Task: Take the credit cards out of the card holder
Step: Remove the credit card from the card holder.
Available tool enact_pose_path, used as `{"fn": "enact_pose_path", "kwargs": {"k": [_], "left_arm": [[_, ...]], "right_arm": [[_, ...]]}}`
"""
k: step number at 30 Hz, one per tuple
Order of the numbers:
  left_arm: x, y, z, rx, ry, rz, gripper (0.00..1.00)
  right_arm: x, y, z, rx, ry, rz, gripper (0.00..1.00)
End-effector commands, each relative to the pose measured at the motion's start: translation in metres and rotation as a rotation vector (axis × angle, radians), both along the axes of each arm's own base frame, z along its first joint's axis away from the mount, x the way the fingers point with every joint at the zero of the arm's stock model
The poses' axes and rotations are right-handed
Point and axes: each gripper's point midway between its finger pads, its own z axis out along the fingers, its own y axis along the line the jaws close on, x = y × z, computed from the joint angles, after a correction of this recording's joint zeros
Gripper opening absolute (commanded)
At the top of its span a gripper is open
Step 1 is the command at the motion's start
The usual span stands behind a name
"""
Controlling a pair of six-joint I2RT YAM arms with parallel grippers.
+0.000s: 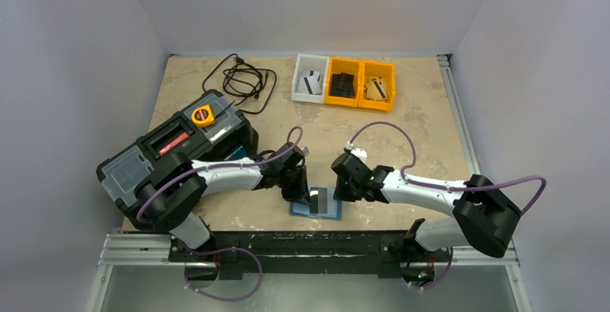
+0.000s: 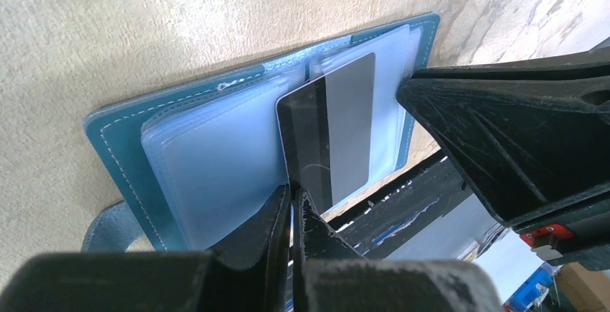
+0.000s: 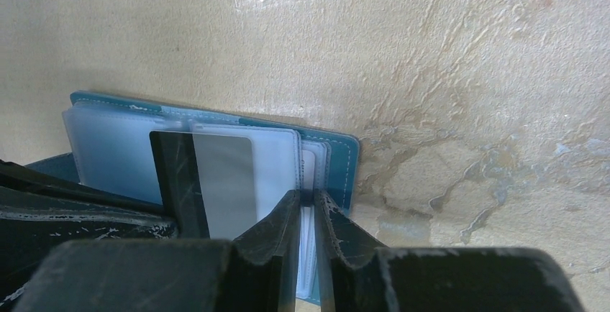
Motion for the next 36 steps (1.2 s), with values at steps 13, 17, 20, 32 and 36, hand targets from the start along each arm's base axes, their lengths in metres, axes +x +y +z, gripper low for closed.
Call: {"fn": "enact_pose_path", "kwargs": {"k": [13, 17, 20, 32, 36], "left_arm": [[0.002, -0.006, -0.015, -0.031, 0.022, 0.011, 0.3], [0.003, -0.011, -0.018, -0.042, 0.043, 0.018, 0.28], [0.002, -0.01, -0.021, -0.036, 0.055, 0.03, 0.2], [0.004, 0.009, -0.015, 0.031, 0.035, 0.066, 0.0], [0.005, 0.023, -0.012, 0.066, 0.017, 0.078, 0.0]], "right_arm": [[-0.016, -0.025, -0.02, -0.092, 0.058, -0.004, 0.1], [-0.016, -0.024, -0.021, -0.086, 0.059, -0.004, 0.09], [-0.016, -0.025, -0.021, -0.089, 0.06, -0.003, 0.09], [-0.017, -0.028, -0.025, -0.101, 0.061, -0.007, 0.09], [-0.017, -0.03, -0.025, -0.104, 0.059, -0.013, 0.09]]}}
